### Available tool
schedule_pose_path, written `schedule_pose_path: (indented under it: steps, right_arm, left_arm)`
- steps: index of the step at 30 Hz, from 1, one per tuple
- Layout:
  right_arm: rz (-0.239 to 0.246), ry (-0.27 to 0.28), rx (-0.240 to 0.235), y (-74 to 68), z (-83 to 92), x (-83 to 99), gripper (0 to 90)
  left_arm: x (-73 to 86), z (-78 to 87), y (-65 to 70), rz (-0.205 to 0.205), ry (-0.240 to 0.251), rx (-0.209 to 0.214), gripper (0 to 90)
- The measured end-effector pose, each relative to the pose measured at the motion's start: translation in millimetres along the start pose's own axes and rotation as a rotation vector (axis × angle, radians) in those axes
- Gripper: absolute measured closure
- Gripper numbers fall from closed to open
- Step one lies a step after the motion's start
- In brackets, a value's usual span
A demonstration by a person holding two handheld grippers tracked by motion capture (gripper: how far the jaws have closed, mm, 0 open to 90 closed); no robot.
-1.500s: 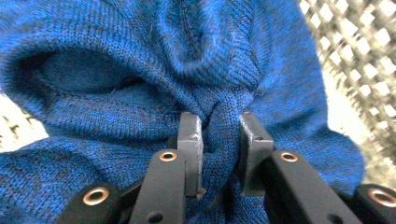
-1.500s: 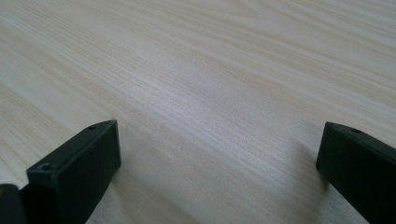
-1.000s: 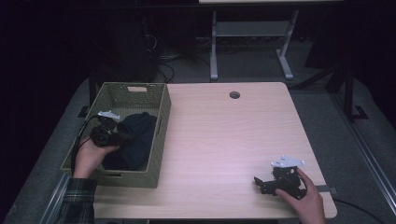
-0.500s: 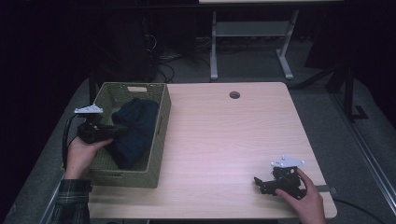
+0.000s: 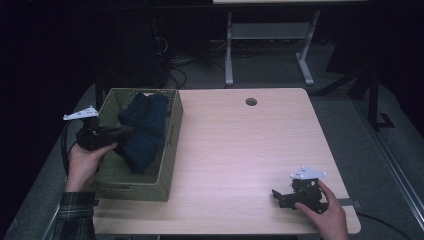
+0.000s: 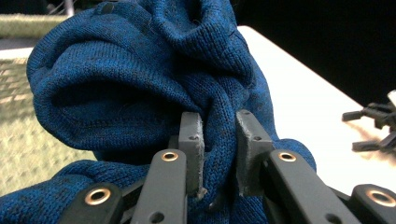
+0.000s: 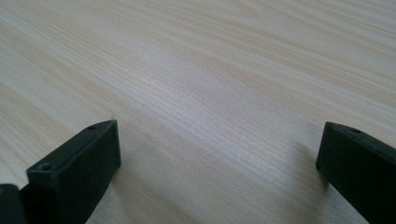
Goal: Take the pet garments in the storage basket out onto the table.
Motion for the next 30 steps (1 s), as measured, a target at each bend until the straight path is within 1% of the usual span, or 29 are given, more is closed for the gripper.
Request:
schedule_pose_path:
  steps: [1,2,3,5,6,7,8,9,10,12,13,14,15,16,17,18,19,20,21,22,24,25,26,29,30]
  right_arm:
    - [-0.001,0.0,0.0,0.0,0.0,0.0,0.0]
    - [-0.001,0.0,0.0,0.0,-0.1,0.0,0.0]
    - [-0.001,0.0,0.0,0.0,-0.1,0.0,0.0]
    - [-0.001,0.0,0.0,0.0,-0.1,-0.1,0.0]
    - [-0.001,0.0,0.0,0.0,-0.1,-0.1,0.0]
    - [-0.001,0.0,0.0,0.0,-0.1,-0.1,0.0]
    - [0.0,0.0,0.0,0.0,-0.1,-0.1,0.0]
    - [0.0,0.0,0.0,0.0,-0.1,-0.1,0.0]
    - [-0.001,0.0,0.0,0.0,-0.2,-0.2,0.0]
    - [-0.001,0.0,0.0,0.1,-0.2,-0.2,0.0]
    - [-0.001,0.0,0.0,0.1,-0.2,-0.2,0.0]
    - [-0.002,0.001,0.0,0.0,-0.3,-0.3,0.0]
    - [-0.001,-0.001,0.0,0.1,-0.2,-0.2,0.0]
    - [-0.001,0.001,0.001,0.2,-0.4,-0.4,0.0]
    - [-0.001,0.001,0.001,0.2,-0.4,-0.4,0.0]
    - [0.0,0.0,0.001,0.3,-0.5,-0.5,0.0]
    - [0.0,0.0,0.001,0.3,-0.5,-0.5,0.0]
    - [0.0,0.0,0.001,0.3,-0.5,-0.5,0.0]
    - [0.0,0.0,0.001,0.3,-0.5,-0.5,0.0]
    - [0.0,0.0,0.001,0.3,-0.5,-0.5,0.0]
    - [0.0,0.0,0.001,0.3,-0.5,-0.6,0.0]
    - [0.0,0.001,0.001,0.3,-0.5,-0.6,0.0]
    - [0.0,0.001,0.001,0.3,-0.5,-0.6,0.0]
    - [0.0,0.001,0.001,0.3,-0.5,-0.6,0.0]
    - [0.0,0.001,0.001,0.3,-0.6,-0.6,0.0]
  left_arm:
    - [-4.6,1.5,4.0,-0.007,0.022,0.009,74.8]
    - [-4.6,1.5,4.0,-0.007,0.022,0.009,74.8]
    - [-8.1,2.4,7.1,-0.011,0.04,0.016,74.8]
    - [-13.0,3.9,12.6,-0.017,0.061,0.031,74.7]
    - [-15.3,4.6,15.1,-0.027,0.067,0.035,74.7]
    - [-17.9,5.2,18.3,-0.03,0.078,0.04,74.7]
    - [-22.9,6.6,24.5,-0.042,0.093,0.047,74.7]
    - [-22.9,6.6,24.5,-0.042,0.093,0.047,74.7]
    - [-28.1,7.7,30.8,-0.054,0.106,0.055,74.8]
    - [-32.8,7.8,36.6,-0.057,0.119,0.068,74.7]
    - [-32.8,7.8,36.6,-0.057,0.119,0.068,74.7]
    - [-35.8,7.8,40.3,-0.061,0.126,0.073,74.7]
    - [-38.2,7.8,44.0,-0.057,0.131,0.082,74.8]
    - [-42.6,7.7,51.0,-0.063,0.141,0.094,74.8]
    - [-42.6,7.7,51.0,-0.063,0.141,0.094,74.7]
    - [-46.6,7.0,58.6,-0.065,0.147,0.101,74.8]
    - [-46.6,7.0,58.6,-0.065,0.147,0.101,74.7]
    - [-49.6,6.4,64.6,-0.078,0.153,0.109,74.8]
    - [-51.5,5.5,68.1,-0.078,0.157,0.112,74.7]
    - [-51.5,5.5,68.1,-0.078,0.157,0.112,74.7]
    - [-55.8,1.3,79.2,-0.091,0.164,0.132,74.7]
    - [-55.8,1.3,79.2,-0.091,0.164,0.132,74.7]
    - [-57.0,-3.1,86.6,-0.103,0.159,0.146,74.7]
    - [-58.1,-8.3,93.1,-0.109,0.155,0.158,74.7]
    - [-59.1,-13.5,99.0,-0.118,0.149,0.167,74.7]
Point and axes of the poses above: each handheld gripper's, and its own axes: z roughly backward along the jaws, x roughly out of its underside, y roughly to its right, the point moved 7 cm from there along -z, roughly forward along the jaws, and after that the axes turned 13 degrees about -x, right-handed, at the moved point
